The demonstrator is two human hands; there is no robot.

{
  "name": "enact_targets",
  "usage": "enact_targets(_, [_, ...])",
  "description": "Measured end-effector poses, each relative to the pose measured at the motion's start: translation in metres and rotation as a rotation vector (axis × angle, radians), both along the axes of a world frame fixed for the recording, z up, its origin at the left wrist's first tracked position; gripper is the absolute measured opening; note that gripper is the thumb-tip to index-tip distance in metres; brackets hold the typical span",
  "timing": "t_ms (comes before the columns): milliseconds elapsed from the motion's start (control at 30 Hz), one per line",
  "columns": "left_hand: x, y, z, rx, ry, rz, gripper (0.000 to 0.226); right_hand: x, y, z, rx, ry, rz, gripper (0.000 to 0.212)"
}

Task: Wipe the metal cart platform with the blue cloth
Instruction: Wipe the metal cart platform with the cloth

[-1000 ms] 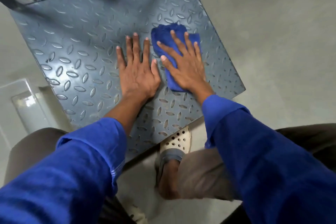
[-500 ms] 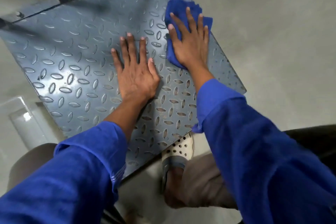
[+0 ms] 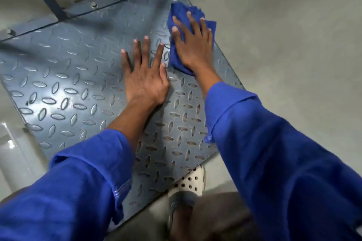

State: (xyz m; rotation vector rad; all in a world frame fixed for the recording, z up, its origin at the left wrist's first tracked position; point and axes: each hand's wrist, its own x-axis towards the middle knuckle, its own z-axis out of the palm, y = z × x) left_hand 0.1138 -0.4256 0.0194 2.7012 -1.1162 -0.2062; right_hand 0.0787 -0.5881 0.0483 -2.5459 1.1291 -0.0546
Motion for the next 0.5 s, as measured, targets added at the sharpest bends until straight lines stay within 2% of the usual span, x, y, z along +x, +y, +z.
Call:
enact_targets(67, [0.007, -0.011, -0.001, -0.012, 0.004, 0.015, 0.064, -0.012, 0.004, -0.006, -0.021, -0.025, -0.012, 0.054])
enact_targets(233, [0.018, -0.028, 0.001, -0.003, 0.013, 0.023, 0.063, -0.089, 0.054, -0.018, -0.152, -0.046, -0.202, 0.056])
enact_targets(333, [0.019, -0.032, 0.001, -0.008, 0.015, 0.025, 0.063, -0.056, 0.033, -0.013, -0.113, -0.03, -0.216, 0.055])
enact_targets(500, [0.021, -0.033, -0.003, -0.034, -0.012, 0.03, 0.063, 0.039, -0.026, -0.018, -0.123, -0.087, -0.105, 0.052])
